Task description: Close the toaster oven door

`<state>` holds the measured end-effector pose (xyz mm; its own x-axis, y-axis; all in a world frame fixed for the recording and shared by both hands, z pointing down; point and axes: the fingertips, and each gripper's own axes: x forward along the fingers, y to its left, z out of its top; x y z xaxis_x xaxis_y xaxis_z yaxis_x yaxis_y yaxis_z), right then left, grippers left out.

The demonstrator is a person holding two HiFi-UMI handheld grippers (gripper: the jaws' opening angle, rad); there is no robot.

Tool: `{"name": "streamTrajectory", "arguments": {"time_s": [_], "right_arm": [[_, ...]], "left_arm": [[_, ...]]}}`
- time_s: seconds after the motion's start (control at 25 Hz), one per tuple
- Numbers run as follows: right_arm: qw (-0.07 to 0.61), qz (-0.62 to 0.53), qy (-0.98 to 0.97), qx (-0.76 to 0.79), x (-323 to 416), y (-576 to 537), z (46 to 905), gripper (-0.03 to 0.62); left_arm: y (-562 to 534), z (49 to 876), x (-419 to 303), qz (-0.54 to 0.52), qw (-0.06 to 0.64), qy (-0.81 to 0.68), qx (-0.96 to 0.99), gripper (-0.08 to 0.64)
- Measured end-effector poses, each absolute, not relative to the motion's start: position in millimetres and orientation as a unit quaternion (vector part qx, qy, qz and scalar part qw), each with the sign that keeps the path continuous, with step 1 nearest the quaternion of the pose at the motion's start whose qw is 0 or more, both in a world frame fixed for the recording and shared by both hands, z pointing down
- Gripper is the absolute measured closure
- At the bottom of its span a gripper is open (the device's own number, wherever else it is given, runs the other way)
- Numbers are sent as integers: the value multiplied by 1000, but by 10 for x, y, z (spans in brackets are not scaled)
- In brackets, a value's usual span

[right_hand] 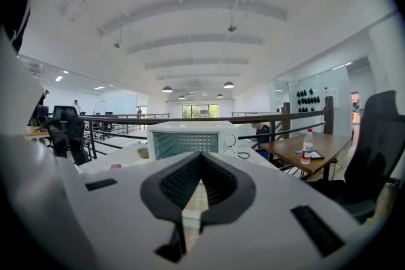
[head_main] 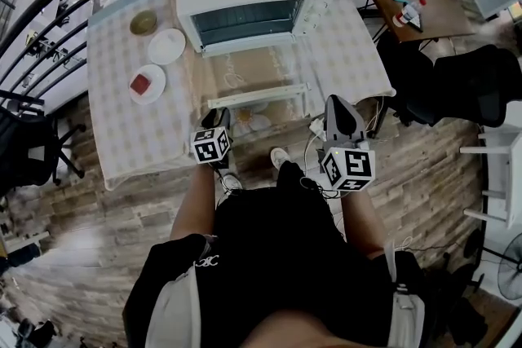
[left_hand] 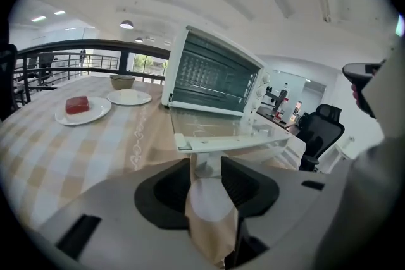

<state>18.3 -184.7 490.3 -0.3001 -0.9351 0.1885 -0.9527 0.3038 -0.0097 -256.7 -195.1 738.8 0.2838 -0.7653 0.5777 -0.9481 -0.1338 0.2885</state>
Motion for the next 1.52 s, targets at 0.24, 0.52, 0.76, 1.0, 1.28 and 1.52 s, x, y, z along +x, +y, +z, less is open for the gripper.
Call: {"name": "streamTrajectory", "arguments": {"time_s": [0.24, 0.52, 0.76, 1.0, 1.28, 1.52], "right_arm": [[74, 55, -805, 586, 143, -1816, 4877, 589], [65, 55, -812, 578, 84, -1831, 4839, 589], [49, 50, -815, 575, 32, -1874, 4760, 589], [36, 62, -815, 575, 26, -1918, 4772, 589], [27, 64, -814, 577, 18, -1970, 4756, 589], [14, 61, -809, 584, 105, -2033, 4717, 589]], "left_arm": [[-2039, 7312, -2577, 144, 296, -580, 745, 423], [-2149, 7022, -2630, 126, 263, -588, 755, 462], [-2305, 6686, -2642, 94, 248, -587, 765, 459], [-2405, 6520, -2657, 67, 293, -564, 769, 454], [-2587, 6229, -2733, -12, 337, -549, 765, 449], [-2849, 5935, -2773, -96, 378, -531, 752, 445]]}}
